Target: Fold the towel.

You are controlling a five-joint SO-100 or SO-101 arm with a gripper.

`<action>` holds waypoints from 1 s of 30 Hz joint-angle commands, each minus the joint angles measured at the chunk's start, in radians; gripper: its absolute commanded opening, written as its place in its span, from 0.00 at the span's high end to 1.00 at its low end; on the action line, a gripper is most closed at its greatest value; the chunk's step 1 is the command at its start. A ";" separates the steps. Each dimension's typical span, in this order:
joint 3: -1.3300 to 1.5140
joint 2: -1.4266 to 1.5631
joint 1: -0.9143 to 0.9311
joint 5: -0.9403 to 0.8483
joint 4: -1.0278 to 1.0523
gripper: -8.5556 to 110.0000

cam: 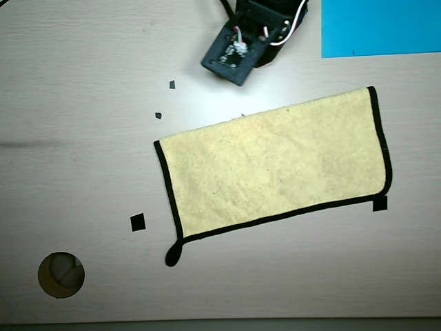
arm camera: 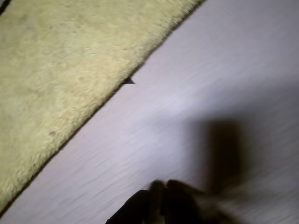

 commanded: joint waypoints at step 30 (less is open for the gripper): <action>-1.032 -1.451 0.279 0.824 -0.505 0.81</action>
